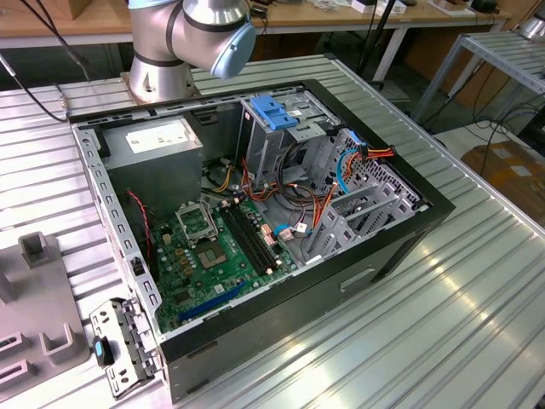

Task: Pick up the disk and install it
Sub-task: 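Reach for the disk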

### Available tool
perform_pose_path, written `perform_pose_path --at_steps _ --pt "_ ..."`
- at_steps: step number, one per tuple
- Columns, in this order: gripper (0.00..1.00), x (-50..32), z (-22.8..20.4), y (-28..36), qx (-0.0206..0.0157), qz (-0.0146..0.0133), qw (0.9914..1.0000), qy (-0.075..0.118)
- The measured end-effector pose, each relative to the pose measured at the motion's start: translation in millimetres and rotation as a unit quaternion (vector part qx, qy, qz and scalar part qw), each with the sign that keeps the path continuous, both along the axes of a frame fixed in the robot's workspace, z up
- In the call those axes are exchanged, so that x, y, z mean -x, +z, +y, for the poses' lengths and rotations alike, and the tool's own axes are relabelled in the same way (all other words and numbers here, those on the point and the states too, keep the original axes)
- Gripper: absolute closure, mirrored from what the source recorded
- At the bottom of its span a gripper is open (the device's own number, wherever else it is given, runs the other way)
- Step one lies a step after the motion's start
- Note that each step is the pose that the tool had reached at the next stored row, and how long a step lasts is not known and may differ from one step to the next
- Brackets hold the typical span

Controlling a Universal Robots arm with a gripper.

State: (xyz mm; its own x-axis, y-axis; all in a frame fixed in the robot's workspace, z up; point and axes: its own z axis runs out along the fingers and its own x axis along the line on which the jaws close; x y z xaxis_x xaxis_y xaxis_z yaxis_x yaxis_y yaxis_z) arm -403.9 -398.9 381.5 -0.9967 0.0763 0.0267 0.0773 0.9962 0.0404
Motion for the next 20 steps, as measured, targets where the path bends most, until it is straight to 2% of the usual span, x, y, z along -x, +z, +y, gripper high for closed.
perform_pose_path --at_steps 8,20 --pt "0.89 3.0 0.0 -0.1 0.0000 0.0006 1.00000 0.000" --pt "0.89 15.0 0.0 -0.1 0.0000 0.0006 1.00000 0.000"
